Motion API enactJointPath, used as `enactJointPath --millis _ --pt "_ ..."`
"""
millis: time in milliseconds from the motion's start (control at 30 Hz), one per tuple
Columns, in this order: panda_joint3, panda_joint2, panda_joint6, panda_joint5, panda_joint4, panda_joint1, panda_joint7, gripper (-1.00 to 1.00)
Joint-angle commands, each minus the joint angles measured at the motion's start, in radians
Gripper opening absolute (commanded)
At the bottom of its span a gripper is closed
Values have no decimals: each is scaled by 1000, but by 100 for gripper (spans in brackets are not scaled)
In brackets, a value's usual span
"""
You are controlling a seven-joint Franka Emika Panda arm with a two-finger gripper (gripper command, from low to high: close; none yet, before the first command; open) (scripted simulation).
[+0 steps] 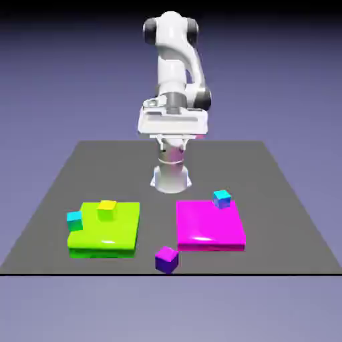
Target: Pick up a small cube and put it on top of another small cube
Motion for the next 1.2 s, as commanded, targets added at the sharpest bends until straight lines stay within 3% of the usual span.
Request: enactJointPath --millis 0,1167 --pt "-22 29 -27 44 12 14 16 0" --pt "-789 1048 -978 1566 420 511 558 0"
